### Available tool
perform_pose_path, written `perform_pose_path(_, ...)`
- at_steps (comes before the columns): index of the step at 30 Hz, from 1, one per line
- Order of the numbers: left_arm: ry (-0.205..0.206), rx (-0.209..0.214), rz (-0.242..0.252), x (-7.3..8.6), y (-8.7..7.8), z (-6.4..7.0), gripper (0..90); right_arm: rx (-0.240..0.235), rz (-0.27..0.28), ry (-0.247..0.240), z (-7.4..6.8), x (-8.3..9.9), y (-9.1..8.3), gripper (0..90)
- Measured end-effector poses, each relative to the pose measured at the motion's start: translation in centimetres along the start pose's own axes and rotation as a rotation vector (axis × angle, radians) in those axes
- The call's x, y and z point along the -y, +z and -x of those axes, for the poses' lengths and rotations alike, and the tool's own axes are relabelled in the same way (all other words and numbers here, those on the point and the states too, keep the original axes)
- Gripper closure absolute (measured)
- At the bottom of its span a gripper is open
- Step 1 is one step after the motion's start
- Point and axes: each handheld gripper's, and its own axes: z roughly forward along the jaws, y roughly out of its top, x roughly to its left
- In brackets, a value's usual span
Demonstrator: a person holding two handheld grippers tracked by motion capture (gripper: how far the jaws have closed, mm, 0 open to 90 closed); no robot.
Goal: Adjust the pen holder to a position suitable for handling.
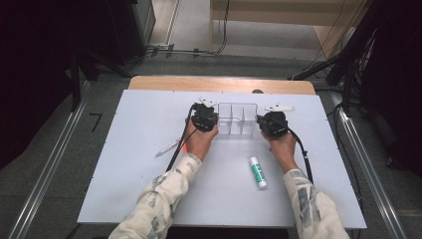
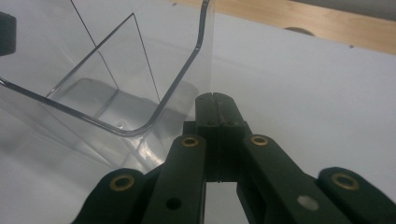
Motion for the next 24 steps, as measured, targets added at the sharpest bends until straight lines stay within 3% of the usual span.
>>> perform_pose_path(5, 0.019, -0.005, -0.013, 1.5, -2.2, -1.2, 90.0, -0.038, 0.007, -0.003, -2.4, 0.9, -1.1, 88.3)
perform_pose_path(12, -0.015, -0.002, -0.008, 2.6, -3.2, -2.9, 90.0, -0.051, 0.000, -0.003, -5.0, 0.8, -1.2, 88.3)
perform_pose_path(20, -0.014, 0.002, -0.007, 2.7, -3.0, -3.1, 90.0, -0.047, 0.002, -0.017, -5.2, 0.8, -1.2, 88.2)
perform_pose_path(24, -0.023, -0.022, 0.024, 2.6, -3.6, -3.5, 88.2, -0.025, 0.014, -0.030, -4.9, 0.7, -1.5, 88.1)
